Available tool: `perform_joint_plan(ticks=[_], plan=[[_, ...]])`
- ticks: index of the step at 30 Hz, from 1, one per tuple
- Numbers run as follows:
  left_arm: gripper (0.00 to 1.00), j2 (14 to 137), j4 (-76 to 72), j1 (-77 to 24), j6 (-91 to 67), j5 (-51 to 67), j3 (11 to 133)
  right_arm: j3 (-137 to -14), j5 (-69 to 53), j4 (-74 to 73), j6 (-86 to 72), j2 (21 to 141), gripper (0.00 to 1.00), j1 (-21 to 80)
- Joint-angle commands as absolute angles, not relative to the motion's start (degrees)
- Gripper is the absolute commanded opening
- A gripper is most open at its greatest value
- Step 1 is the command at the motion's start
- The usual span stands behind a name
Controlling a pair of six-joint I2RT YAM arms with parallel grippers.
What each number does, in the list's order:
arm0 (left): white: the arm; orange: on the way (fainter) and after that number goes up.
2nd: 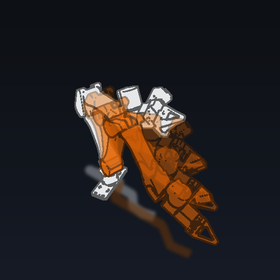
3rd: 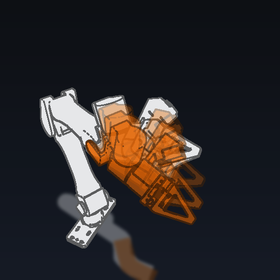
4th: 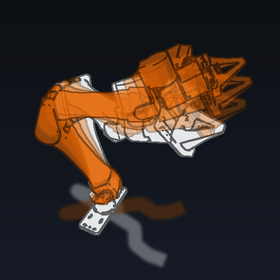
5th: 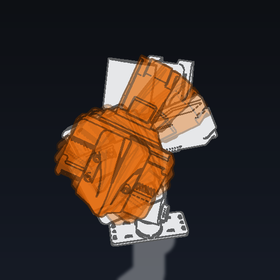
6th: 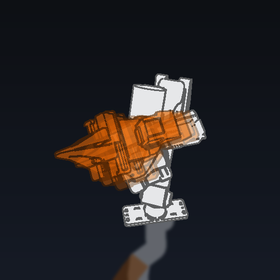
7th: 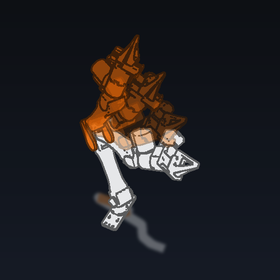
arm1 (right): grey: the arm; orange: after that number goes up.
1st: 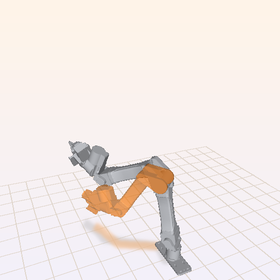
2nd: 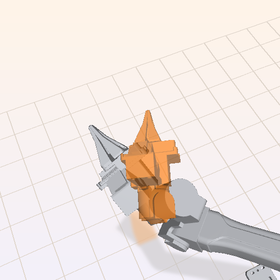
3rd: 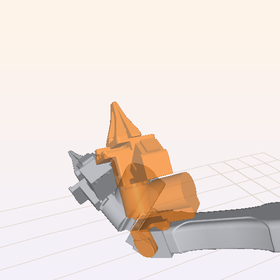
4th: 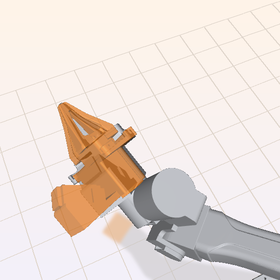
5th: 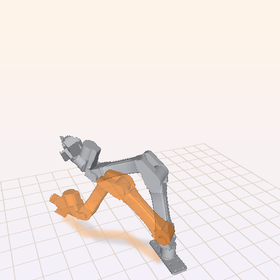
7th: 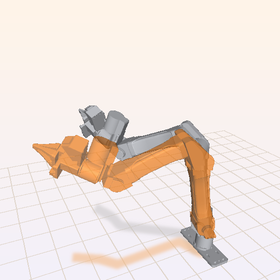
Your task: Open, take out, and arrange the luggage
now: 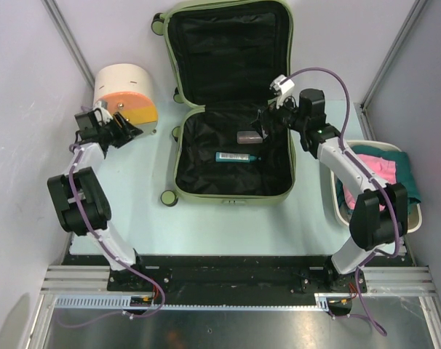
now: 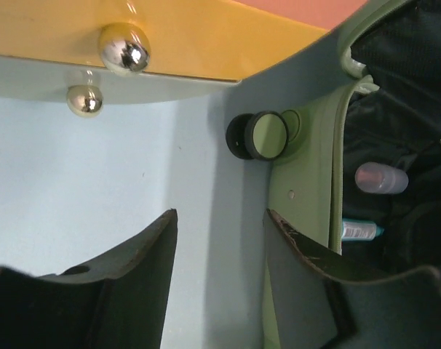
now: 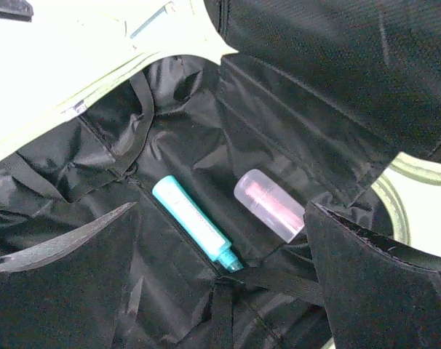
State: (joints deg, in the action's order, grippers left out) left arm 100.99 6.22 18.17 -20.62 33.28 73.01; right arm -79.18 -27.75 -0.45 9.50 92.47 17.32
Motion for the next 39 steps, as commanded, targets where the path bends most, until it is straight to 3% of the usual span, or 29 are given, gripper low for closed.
perform_joint_plan(ticks=[1,5,30,33,39], plan=[[0.53,103.18,0.62,19.95,-27.93,33.05,76.73,-79.89,-29.62,1.67,9.14,94.13,1.00,16.61],[0.48,107.21,-3.77,21.88,-31.02,32.17,78.04,-79.89,-29.27,0.79,9.49,94.48,1.00,16.26],[0.46,118.83,-9.23,22.15,-34.19,32.70,89.38,-81.83,-23.91,-5.01,12.57,94.48,1.00,16.17],[0.44,119.27,-9.32,22.06,-34.19,32.34,89.82,-82.09,-23.91,-5.18,12.92,94.66,1.00,16.08],[0.31,118.39,-9.32,22.06,-34.36,33.04,89.74,-82.44,-24.35,-5.36,13.62,95.27,1.00,16.08]])
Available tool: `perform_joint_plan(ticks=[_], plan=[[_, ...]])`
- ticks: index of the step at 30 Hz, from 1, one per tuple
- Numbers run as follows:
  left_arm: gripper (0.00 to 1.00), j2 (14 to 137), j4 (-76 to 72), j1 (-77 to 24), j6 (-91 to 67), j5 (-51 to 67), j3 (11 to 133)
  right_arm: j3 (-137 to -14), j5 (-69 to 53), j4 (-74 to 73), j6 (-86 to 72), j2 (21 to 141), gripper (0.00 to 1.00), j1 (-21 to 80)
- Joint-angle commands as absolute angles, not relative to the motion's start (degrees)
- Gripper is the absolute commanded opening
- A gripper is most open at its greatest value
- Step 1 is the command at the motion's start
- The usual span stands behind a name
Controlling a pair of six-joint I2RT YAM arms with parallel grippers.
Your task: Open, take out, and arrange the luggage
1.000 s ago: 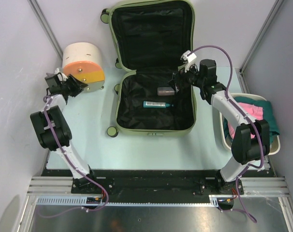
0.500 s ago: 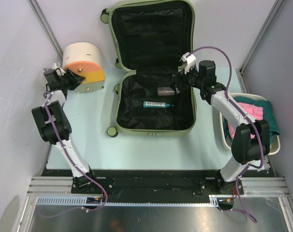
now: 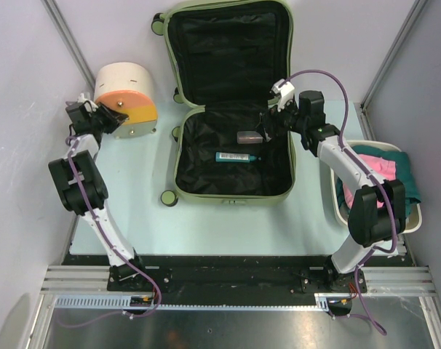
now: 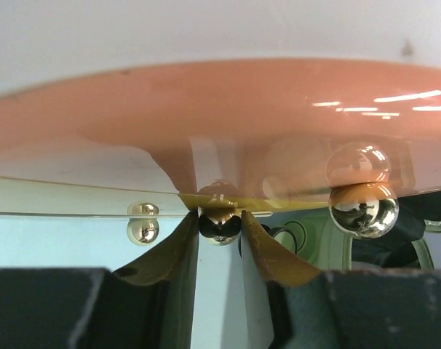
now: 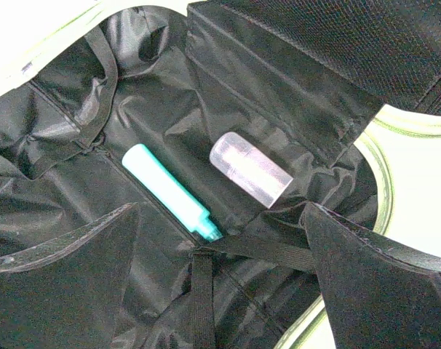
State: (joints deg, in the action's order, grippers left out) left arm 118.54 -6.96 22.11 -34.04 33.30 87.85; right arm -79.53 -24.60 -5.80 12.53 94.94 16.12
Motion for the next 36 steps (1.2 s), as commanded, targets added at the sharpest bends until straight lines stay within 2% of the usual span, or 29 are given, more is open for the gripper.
perform_joint_plan(ticks=[1,3,4,5,7,16,26,29,30,33,35,36], plan=[[0.29,118.21,-9.32,22.06,-34.45,33.31,89.04,-82.53,-24.35,-5.27,13.62,95.36,1.00,16.08],[0.31,117.34,-9.32,21.97,-34.45,33.40,88.07,-82.70,-24.52,-5.27,13.54,95.71,1.00,16.00],[0.39,116.90,-9.32,22.06,-34.45,33.49,87.46,-82.71,-24.61,-5.19,13.45,95.71,1.00,16.08],[0.43,116.89,-9.32,21.97,-34.28,33.23,87.36,-82.88,-24.78,-5.19,13.19,95.89,1.00,16.00],[0.45,117.24,-9.32,21.97,-34.36,33.22,87.54,-82.97,-25.05,-5.36,13.10,95.98,1.00,16.08],[0.43,120.06,-9.23,21.45,-33.84,32.25,92.90,-82.97,-25.14,-6.50,13.80,95.71,1.00,15.64],[0.42,119.97,-8.79,20.21,-35.07,31.20,90.17,-83.32,-24.96,-5.89,13.45,96.24,1.00,15.38],[0.36,120.15,-8.88,20.21,-35.51,30.94,90.96,-83.32,-25.05,-5.71,13.27,96.33,1.00,15.38],[0.28,120.06,-8.88,20.21,-35.51,31.02,91.05,-83.23,-25.05,-5.63,13.27,96.33,0.99,15.38],[0.17,118.83,-8.96,20.21,-35.95,31.46,90.27,-83.23,-25.14,-5.45,13.36,96.50,0.99,15.29],[0.14,116.99,-9.05,20.30,-36.21,31.81,88.34,-83.32,-25.14,-5.10,13.27,96.50,0.99,15.29],[0.10,116.37,-9.05,20.30,-36.30,31.90,87.55,-83.32,-25.31,-4.84,13.10,96.76,0.99,15.29]])
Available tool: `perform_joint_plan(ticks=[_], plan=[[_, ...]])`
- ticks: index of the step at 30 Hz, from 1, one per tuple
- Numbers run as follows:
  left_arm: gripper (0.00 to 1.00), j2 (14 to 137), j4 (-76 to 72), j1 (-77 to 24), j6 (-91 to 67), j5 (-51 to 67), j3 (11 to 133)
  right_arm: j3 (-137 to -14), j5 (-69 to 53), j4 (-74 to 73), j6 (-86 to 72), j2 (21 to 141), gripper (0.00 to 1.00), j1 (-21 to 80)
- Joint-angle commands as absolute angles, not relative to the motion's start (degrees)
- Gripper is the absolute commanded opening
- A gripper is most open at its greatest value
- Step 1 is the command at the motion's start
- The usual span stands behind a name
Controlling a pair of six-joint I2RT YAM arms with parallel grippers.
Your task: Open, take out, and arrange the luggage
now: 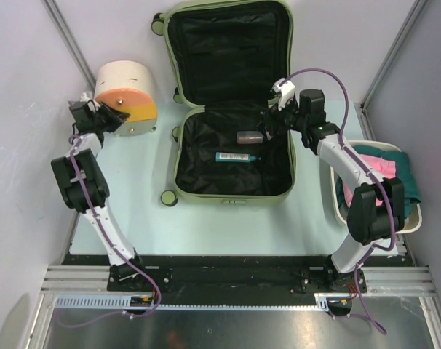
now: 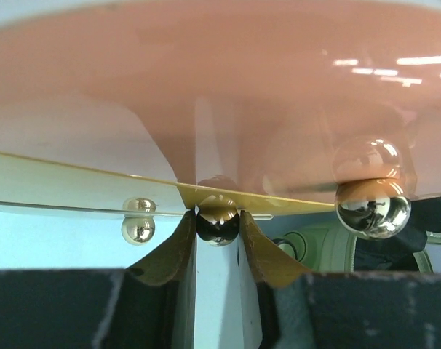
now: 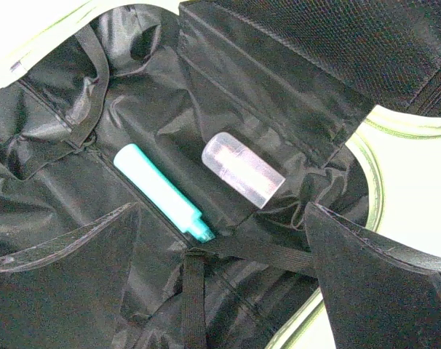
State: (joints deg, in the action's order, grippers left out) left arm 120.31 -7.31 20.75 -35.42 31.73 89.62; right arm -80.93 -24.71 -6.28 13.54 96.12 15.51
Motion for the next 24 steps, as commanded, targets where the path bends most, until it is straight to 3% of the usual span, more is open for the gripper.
perform_joint_plan(ticks=[1,7,20,23,24], plan=[[0.08,115.41,-9.05,20.39,-36.39,32.08,85.62,-83.32,-25.49,-4.49,12.83,96.94,0.99,15.29],[0.01,108.11,-9.40,21.01,-37.09,32.69,76.40,-83.41,-26.02,-3.52,11.25,97.82,0.98,15.64],[0.01,98.26,-9.58,22.32,-36.83,33.40,64.42,-84.46,-28.04,-1.14,10.90,100.98,0.98,17.31],[0.19,98.96,-9.58,22.85,-36.56,33.57,65.30,-84.99,-28.48,-1.23,11.25,102.13,0.98,17.75],[0.40,99.23,-9.58,23.03,-36.48,33.75,65.74,-85.60,-28.65,-1.49,11.95,102.91,0.98,17.93]])
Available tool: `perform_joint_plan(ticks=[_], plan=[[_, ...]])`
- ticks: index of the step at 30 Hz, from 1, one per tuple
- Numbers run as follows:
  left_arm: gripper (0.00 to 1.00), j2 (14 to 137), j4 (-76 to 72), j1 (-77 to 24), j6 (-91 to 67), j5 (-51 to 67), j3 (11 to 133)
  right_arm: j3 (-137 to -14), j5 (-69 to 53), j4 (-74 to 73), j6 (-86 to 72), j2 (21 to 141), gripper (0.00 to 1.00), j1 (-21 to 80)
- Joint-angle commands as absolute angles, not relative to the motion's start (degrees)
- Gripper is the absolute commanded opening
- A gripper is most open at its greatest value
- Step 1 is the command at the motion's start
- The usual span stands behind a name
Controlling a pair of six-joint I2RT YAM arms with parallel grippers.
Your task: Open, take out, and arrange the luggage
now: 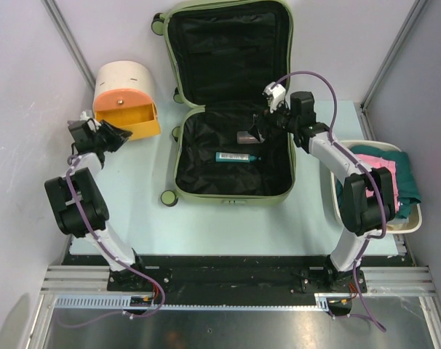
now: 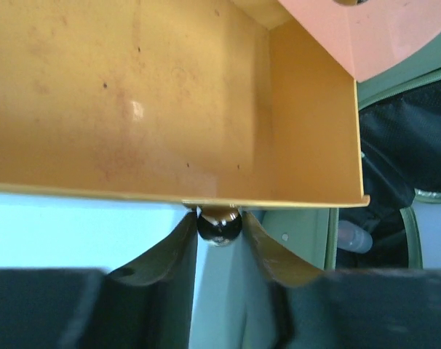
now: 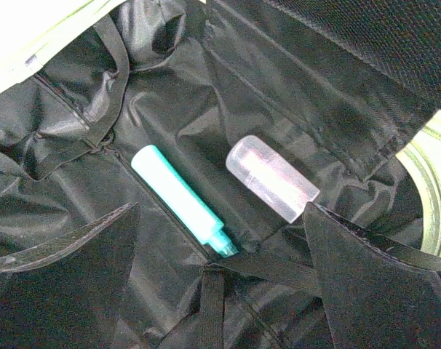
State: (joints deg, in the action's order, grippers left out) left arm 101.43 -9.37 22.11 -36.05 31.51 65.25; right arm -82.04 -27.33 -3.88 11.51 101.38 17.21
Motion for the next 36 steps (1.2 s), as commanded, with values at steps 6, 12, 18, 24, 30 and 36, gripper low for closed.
perform_joint_plan(ticks=[6,12,18,24,30,36], plan=[[0.80,97.04,-9.41,23.55,-35.16,34.89,65.74,-89.99,-28.57,-5.26,16.08,107.31,0.97,19.16],[0.91,91.68,-4.93,24.08,-25.43,37.00,64.42,-98.86,-22.08,-12.03,27.93,115.91,0.95,21.71],[0.97,85.00,-3.60,24.52,-15.75,44.91,60.31,-103.27,-19.42,-14.94,44.19,123.92,0.91,21.19],[0.98,79.28,-3.08,24.26,-10.73,47.54,56.70,-105.91,-19.60,-16.79,53.08,129.72,0.90,20.04],[0.96,76.99,-0.44,21.45,-5.11,47.47,57.04,-104.94,-17.40,-12.13,57.13,133.15,0.85,19.95],[0.94,75.76,4.57,15.30,1.84,42.10,58.18,-104.24,-18.10,-10.28,56.43,132.02,0.55,20.30]])
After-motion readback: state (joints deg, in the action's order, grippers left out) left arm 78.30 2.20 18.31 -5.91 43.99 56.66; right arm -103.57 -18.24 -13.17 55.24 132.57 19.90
